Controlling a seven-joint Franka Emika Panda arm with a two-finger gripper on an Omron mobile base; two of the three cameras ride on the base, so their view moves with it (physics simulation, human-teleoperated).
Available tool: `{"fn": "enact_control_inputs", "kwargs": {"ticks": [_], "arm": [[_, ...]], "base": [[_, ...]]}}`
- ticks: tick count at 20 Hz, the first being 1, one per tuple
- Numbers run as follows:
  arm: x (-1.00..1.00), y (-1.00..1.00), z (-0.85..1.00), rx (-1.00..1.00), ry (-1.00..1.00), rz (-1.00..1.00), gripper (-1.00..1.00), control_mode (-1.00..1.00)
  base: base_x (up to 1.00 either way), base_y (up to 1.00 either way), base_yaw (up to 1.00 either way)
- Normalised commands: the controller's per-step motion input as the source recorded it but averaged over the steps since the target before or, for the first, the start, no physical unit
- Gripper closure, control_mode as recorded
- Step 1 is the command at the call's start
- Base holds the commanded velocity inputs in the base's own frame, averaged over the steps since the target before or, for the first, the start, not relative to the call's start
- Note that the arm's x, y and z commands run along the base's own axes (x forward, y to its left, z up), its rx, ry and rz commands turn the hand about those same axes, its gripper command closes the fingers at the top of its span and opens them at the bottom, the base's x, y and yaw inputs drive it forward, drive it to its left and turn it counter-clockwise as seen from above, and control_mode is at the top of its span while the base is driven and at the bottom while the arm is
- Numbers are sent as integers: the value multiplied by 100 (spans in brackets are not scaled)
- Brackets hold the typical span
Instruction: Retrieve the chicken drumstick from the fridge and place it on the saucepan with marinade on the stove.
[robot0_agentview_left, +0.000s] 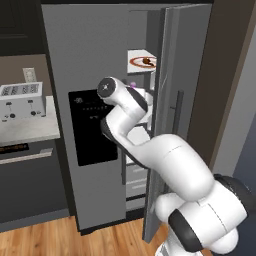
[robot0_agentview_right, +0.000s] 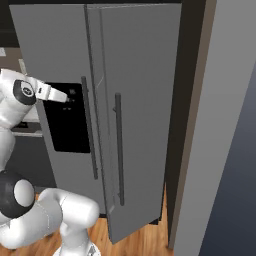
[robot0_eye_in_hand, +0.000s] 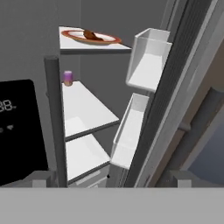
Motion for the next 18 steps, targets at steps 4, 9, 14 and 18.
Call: {"fn": "enact_control_inputs", "kwargs": {"ticks": [4, 9, 14, 18], "arm": [[39, -25, -1, 0, 0, 0, -100, -100], [39, -23, -1, 0, 0, 0, -100, -100], [38, -18, -1, 0, 0, 0, -100, -100], [21, -11, 0, 0, 0, 2, -100, -100]], "base": [[0, 0, 0], [0, 0, 0], [0, 0, 0], [0, 0, 0]]}}
